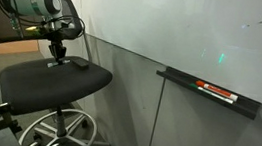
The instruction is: Use the marker on the seat to write on the whiteboard.
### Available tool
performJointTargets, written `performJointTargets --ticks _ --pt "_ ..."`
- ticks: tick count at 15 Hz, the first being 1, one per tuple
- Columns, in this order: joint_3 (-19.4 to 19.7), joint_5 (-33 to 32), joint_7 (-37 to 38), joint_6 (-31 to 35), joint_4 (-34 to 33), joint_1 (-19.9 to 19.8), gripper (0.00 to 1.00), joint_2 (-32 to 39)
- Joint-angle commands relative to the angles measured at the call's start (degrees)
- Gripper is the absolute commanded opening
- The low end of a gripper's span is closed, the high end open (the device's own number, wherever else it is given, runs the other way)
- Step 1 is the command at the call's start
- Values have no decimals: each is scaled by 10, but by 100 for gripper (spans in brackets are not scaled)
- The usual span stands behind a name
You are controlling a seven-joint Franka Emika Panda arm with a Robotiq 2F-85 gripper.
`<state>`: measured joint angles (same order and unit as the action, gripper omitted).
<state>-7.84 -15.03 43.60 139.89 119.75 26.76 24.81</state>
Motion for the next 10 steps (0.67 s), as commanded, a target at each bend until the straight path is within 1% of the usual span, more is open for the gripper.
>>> performJointTargets --ticks 1,5,8,10 --pt "-2 6 -29 -9 26 -12 5 -63" --pt "-3 8 -45 -30 22 -30 5 -105" --pt "0 -15 -41 -26 16 -38 5 -131" --pt "4 -45 -35 -16 7 -43 5 -144"
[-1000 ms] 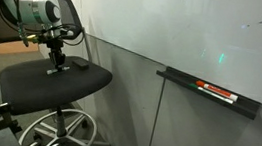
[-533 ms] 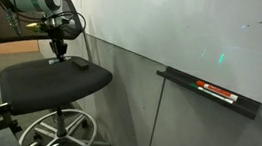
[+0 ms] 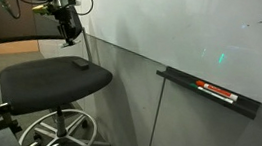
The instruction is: Use the marker on the seat to write on the whiteboard.
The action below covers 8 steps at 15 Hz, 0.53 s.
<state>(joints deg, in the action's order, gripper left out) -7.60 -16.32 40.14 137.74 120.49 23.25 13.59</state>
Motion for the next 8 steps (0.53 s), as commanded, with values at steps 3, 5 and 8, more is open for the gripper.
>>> performJointTargets --ticks 3,5,8 --pt "6 -100 10 17 -16 -15 5 -48" --pt "8 -140 12 23 -30 -23 5 -57" --pt "11 -212 30 36 -53 -35 5 -63"
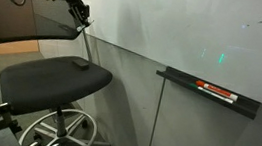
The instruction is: Use the marker on the seat to write on the whiteboard.
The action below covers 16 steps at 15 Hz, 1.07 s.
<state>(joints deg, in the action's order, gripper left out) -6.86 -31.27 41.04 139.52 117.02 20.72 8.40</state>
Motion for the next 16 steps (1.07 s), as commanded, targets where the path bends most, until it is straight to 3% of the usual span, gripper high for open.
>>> performJointTargets --ticks 1,10,16 --pt "3 -85 29 25 -25 -14 5 -10" --pt "5 -211 71 55 -75 -48 5 28" --pt "6 -237 62 73 -104 -53 5 57"
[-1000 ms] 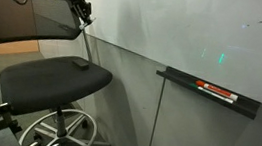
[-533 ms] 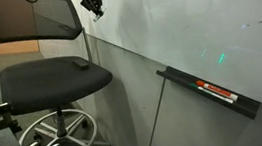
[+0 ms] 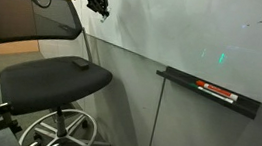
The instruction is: Use the marker on the seat to write on the whiteboard.
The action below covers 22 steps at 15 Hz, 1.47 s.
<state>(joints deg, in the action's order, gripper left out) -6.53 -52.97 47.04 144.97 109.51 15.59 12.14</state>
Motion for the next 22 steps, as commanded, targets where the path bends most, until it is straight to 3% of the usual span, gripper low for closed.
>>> performJointTargets --ticks 1,22 --pt "4 -19 0 22 -33 -2 5 24" --pt "18 -36 -39 58 -98 -6 5 68"
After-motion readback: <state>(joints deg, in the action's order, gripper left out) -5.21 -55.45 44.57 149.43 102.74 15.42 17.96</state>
